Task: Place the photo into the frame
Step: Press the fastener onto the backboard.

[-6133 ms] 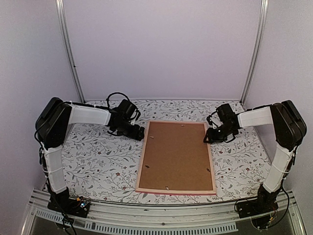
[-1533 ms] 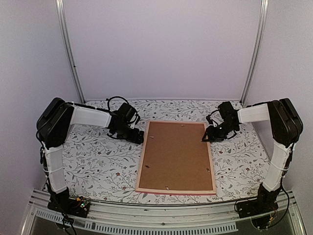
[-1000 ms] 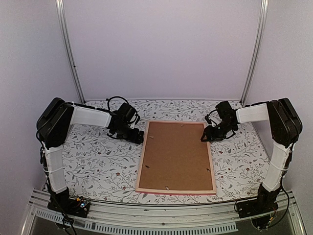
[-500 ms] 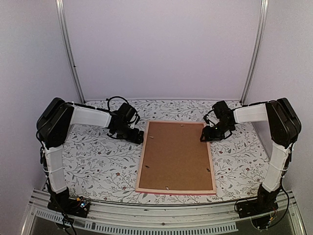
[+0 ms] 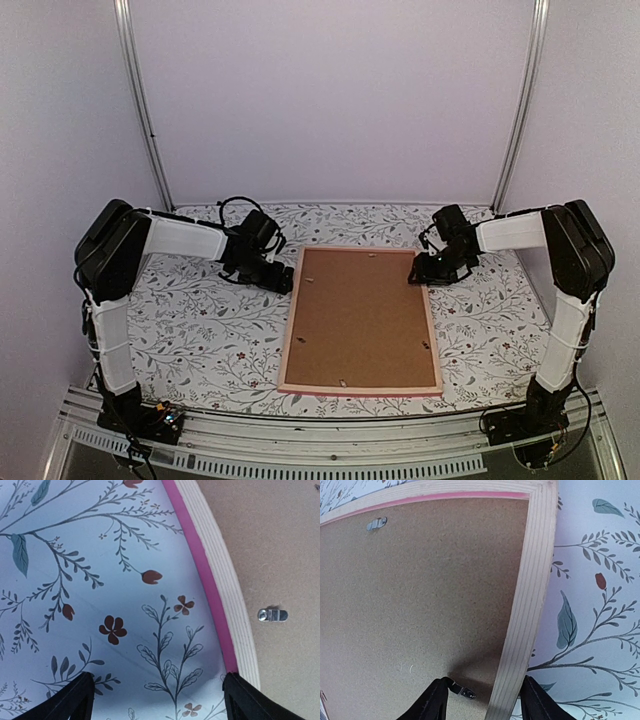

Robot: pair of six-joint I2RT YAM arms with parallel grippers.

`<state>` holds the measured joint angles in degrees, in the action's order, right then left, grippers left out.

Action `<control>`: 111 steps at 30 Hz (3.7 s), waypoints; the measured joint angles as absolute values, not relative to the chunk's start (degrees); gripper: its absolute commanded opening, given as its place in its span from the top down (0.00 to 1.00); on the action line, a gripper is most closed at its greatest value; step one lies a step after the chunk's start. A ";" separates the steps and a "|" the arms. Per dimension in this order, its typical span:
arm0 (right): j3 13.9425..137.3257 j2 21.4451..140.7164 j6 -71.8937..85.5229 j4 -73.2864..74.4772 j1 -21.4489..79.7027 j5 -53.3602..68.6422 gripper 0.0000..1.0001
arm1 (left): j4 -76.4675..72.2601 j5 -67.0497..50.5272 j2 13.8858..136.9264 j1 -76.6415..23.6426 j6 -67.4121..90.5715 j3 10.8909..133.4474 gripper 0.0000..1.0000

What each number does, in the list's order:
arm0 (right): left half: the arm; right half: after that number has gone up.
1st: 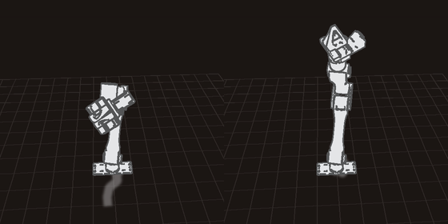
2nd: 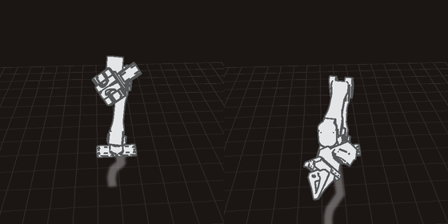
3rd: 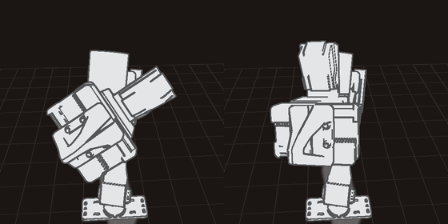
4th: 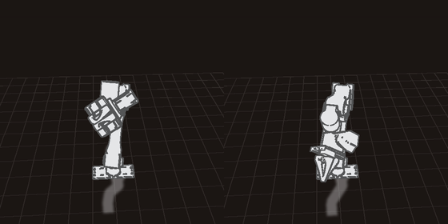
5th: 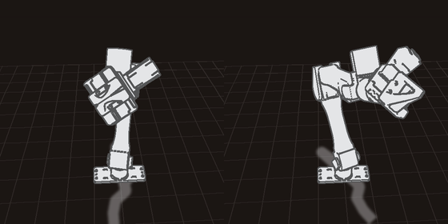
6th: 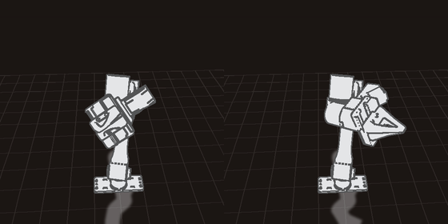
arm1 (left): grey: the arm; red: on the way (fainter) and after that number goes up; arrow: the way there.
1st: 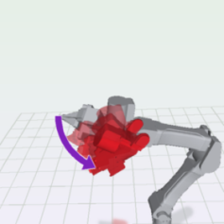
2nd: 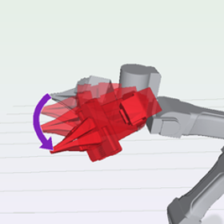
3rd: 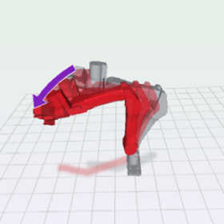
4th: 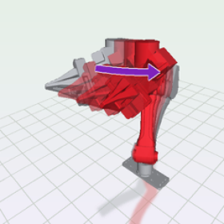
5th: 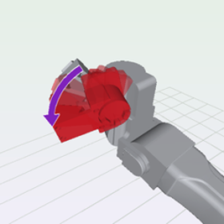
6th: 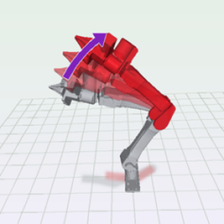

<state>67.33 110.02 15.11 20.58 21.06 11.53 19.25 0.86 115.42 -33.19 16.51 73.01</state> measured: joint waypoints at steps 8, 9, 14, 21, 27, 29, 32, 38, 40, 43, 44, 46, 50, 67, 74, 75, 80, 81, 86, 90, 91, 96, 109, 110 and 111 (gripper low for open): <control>68.20 110.02 17.10 19.88 21.12 8.93 0.51 | 19.25 0.86 115.42 -33.19 16.49 73.01 0.08; 68.20 110.02 17.19 19.88 21.12 8.71 0.51 | 19.25 0.86 115.42 -33.19 16.49 73.01 0.08; 68.23 110.02 17.41 19.88 21.10 8.12 0.51 | 19.25 0.86 115.42 -33.19 16.49 73.01 0.08; 67.75 109.95 17.41 18.48 21.10 8.93 0.43 | 19.25 0.86 115.42 -33.19 16.51 72.99 0.08; 66.89 109.89 17.08 17.91 21.12 10.02 0.38 | 19.09 0.84 115.42 -33.19 16.49 72.75 0.08; 66.83 109.89 16.86 17.89 21.12 9.98 0.38 | 18.96 0.84 115.42 -33.19 16.49 72.69 0.08; 66.52 109.89 16.53 17.78 21.23 9.93 0.38 | 18.90 0.84 115.42 -33.19 16.49 72.66 0.08; 65.19 109.38 15.38 16.58 21.61 9.67 0.40 | 18.72 0.86 115.42 -33.19 16.49 72.58 0.08; 65.12 109.36 14.96 16.56 21.65 9.50 0.42 | 18.72 0.86 115.42 -33.19 16.49 72.58 0.08; 65.10 109.36 14.55 16.56 21.71 9.21 0.46 | 18.72 0.86 115.42 -33.19 16.49 72.58 0.08; 65.10 109.36 14.52 16.58 21.71 9.08 0.48 | 18.74 0.86 115.42 -33.19 16.49 72.58 0.08; 65.10 109.36 14.46 16.62 21.71 8.75 0.51 | 18.72 0.86 115.42 -33.19 16.49 72.58 0.08; 65.14 109.36 14.83 16.73 21.76 8.19 0.55 | 18.72 0.86 115.42 -33.19 16.49 72.58 0.08; 65.67 109.67 18.79 17.58 19.42 11.03 0.71 | 18.72 0.86 115.42 -33.19 16.47 72.58 0.08; 65.54 109.93 20.01 17.08 17.82 15.09 0.63 | 18.72 0.86 115.42 -33.19 16.16 72.58 0.08; 65.54 110.02 20.18 17.02 17.80 15.31 0.62 | 18.72 0.86 115.42 -33.19 16.12 72.58 0.08; 65.56 110.37 20.18 16.56 17.76 15.66 0.63 | 18.72 0.86 115.42 -33.19 16.05 72.58 0.08; 65.56 110.39 20.18 16.49 17.72 15.66 0.65 | 18.72 0.86 115.42 -33.19 16.05 72.58 0.08; 65.56 110.45 20.18 16.40 17.61 15.57 0.70 | 18.72 0.86 115.42 -33.19 16.05 72.58 0.08; 65.56 110.45 20.40 16.40 17.54 15.57 0.73 | 18.72 0.86 115.42 -33.19 16.05 72.58 0.08; 65.56 110.45 20.45 16.40 17.54 15.57 0.74 | 18.72 0.86 115.42 -33.19 16.05 72.58 0.08; 65.41 110.45 20.67 16.16 16.88 16.43 0.78 | 18.72 0.86 115.42 -33.19 16.05 72.58 0.08; 65.17 111.20 16.01 16.05 13.72 24.45 0.61 | 17.89 0.91 115.31 -33.19 16.08 72.14 0.08; 65.17 111.26 15.66 16.16 13.58 24.77 0.58 | 17.85 0.91 115.31 -33.19 16.08 72.10 0.08; 65.23 111.28 15.33 16.19 13.47 25.67 0.57 | 17.74 0.89 115.28 -33.19 16.08 72.03 0.08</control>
<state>65.23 111.28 15.33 16.19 13.47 25.67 17.74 0.89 115.28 -33.19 16.08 72.03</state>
